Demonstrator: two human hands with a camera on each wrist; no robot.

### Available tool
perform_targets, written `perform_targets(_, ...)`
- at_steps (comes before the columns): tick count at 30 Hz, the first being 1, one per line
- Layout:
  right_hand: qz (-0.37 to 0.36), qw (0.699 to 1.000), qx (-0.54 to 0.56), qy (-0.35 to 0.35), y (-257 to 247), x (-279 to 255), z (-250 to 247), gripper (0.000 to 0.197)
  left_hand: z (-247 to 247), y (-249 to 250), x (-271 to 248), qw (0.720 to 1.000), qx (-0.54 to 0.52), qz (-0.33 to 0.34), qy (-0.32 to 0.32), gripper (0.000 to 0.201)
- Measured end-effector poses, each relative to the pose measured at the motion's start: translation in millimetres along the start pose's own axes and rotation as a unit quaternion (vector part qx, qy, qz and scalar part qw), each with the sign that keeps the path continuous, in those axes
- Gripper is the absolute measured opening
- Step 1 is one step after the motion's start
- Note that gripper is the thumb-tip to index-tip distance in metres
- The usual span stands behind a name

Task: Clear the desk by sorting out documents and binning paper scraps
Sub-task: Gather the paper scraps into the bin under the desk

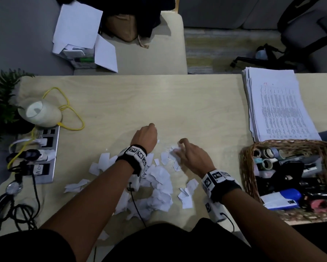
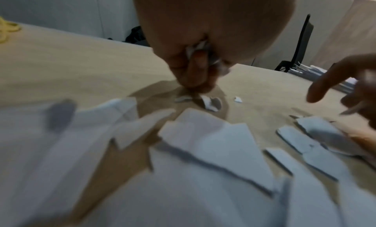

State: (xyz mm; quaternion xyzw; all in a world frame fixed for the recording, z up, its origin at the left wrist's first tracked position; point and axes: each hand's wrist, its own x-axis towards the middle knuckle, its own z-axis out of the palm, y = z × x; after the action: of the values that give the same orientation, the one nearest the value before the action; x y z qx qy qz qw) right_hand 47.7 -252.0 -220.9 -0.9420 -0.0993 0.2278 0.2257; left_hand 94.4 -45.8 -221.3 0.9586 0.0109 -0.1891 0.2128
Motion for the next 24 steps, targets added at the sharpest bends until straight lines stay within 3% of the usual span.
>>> perform_targets(2,0.004,0.996,-0.084,-0.032,-8,-3,9,0.056,-1,-3,-8,0.998,-0.066,0.010,0.010,0.030)
perform_targets(4,0.013,0.988,-0.149,-0.036,-14,-7,17,0.054,-2,-7,-19,0.993,-0.113,0.020,0.033,0.039)
perform_targets(8,0.007,0.989,-0.144,0.012,-21,-15,27,0.023,-3,-24,-42,0.982,-0.186,0.028,0.036,0.010)
perform_targets(9,0.013,0.993,-0.115,0.028,-20,-18,28,0.017,-4,-30,-48,0.985,-0.168,0.038,0.019,0.003)
perform_targets(12,0.058,0.996,-0.017,0.063,-14,-29,25,0.009,0,-43,-62,0.995,-0.018,0.093,-0.018,0.023)
perform_targets(15,0.094,0.989,0.064,0.095,-6,-48,16,0.038,9,-52,-72,0.982,0.117,0.129,-0.076,0.048)
perform_targets(17,0.075,0.989,0.092,0.087,1,-62,9,0.059,15,-54,-75,0.967,0.183,0.155,-0.081,0.051)
perform_targets(18,0.063,0.990,0.105,0.066,4,-69,6,0.056,16,-53,-75,0.961,0.207,0.171,-0.069,0.047)
perform_targets(21,0.052,0.997,0.058,0.006,14,-95,10,0.010,12,-42,-74,0.948,0.250,0.185,-0.063,0.037)
perform_targets(22,0.050,0.998,0.031,-0.006,15,-103,14,0.013,10,-37,-73,0.947,0.254,0.182,-0.067,0.035)
perform_targets(24,0.060,0.997,-0.032,-0.045,12,-116,26,0.051,5,-26,-70,0.954,0.238,0.174,-0.048,0.028)
